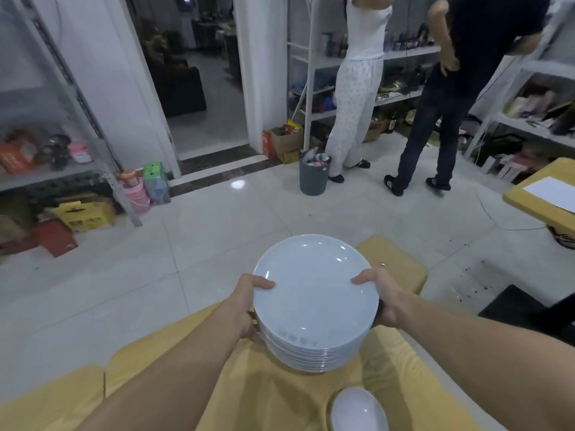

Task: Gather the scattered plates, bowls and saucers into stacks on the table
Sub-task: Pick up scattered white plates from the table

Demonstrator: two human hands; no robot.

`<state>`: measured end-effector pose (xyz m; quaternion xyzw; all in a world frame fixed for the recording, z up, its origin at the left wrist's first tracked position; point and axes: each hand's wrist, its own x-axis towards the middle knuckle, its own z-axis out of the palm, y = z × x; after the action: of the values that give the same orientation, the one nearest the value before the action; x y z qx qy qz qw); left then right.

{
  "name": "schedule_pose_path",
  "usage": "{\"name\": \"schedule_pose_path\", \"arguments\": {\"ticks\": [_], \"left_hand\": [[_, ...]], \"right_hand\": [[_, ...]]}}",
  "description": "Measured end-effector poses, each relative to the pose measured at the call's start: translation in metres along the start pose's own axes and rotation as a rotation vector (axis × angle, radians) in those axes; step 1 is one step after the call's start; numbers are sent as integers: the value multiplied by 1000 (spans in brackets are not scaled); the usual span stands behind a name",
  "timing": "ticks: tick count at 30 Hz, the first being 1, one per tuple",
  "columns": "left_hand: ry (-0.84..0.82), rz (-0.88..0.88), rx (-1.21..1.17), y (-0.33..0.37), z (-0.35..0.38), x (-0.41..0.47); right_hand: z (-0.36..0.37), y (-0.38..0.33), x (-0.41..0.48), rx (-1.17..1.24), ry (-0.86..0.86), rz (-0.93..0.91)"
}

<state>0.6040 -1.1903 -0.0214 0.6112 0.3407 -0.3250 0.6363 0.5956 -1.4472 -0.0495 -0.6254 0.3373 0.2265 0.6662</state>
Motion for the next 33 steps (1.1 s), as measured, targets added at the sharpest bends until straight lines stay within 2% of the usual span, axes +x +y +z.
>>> {"name": "schedule_pose_path", "arguments": {"ticks": [11,15,23,25,27,30,33], "left_hand": [[23,-31,-73,13,25,66],[47,-54,-86,10,30,72],[-16,-58,-64,3,30,77],[-7,-16,-35,1,30,75],[67,133,92,0,29,74],[239,436,498,7,19,66],[410,613,959,16,6,35]], "right_hand": [[-17,-11,79,-6,-34,29],[-20,-6,92,-4,-67,38],[-26,2,97,34,-131,55],[-24,-6,91,-89,-91,40],[-20,-16,81,-322,49,-87],[-8,-34,53,-764,215,-388],[17,-46,14,-1333,287,-648]]}}
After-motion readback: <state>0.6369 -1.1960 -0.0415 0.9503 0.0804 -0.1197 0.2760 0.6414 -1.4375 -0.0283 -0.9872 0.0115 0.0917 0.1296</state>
